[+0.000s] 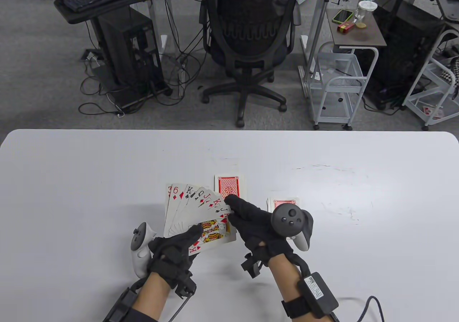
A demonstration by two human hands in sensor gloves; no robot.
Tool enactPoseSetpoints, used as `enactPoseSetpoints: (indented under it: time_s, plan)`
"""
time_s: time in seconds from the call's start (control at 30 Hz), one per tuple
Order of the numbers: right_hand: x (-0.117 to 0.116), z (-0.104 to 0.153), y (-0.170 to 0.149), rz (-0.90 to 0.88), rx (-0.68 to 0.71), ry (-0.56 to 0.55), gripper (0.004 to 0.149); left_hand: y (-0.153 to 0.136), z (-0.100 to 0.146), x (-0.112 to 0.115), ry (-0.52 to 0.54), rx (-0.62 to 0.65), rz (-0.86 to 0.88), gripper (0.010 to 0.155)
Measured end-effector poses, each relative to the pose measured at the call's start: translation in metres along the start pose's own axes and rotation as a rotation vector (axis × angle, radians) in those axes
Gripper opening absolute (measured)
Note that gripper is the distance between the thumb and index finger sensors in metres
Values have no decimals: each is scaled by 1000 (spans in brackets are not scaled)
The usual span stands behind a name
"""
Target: Four-player card dealing with fan arrangement
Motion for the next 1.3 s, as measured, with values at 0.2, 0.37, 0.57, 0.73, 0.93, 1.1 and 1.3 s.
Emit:
enactPoseSetpoints:
  time_s: [0.2,0.37,0.57,0.73,0.93,1.1,1.3]
  plan:
    - [-6,3,1,38,15,-44,60,1,0,0,12,-11,-30,57]
    - [2,3,-3,-57,6,-85,51,1,0,2,7,-9,-65,57]
    - [-13,6,6,52,64,-69,56,-3,3,-3,84,-21,-37,57]
    - [-17,5,9,68,52,-102,56,-3,0,-3,41,-20,-43,57]
    - [-1,5,3,53,-2,-146,42,-2,-3,6,-33,-16,-80,57]
    - [9,1,-4,-38,-35,-96,42,1,-5,8,-80,-24,-120,58]
    - [35,0,-13,-65,-40,-187,43,2,-7,12,-150,-50,-139,58]
Point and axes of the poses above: the tracker on the back of each hand, its own y axis roughly to the thumb side, its own z axis roughly from the fingertips to the wrist, x = y × z, the point moved 2 cm from there along -z, roughly from the wrist to the fingertips
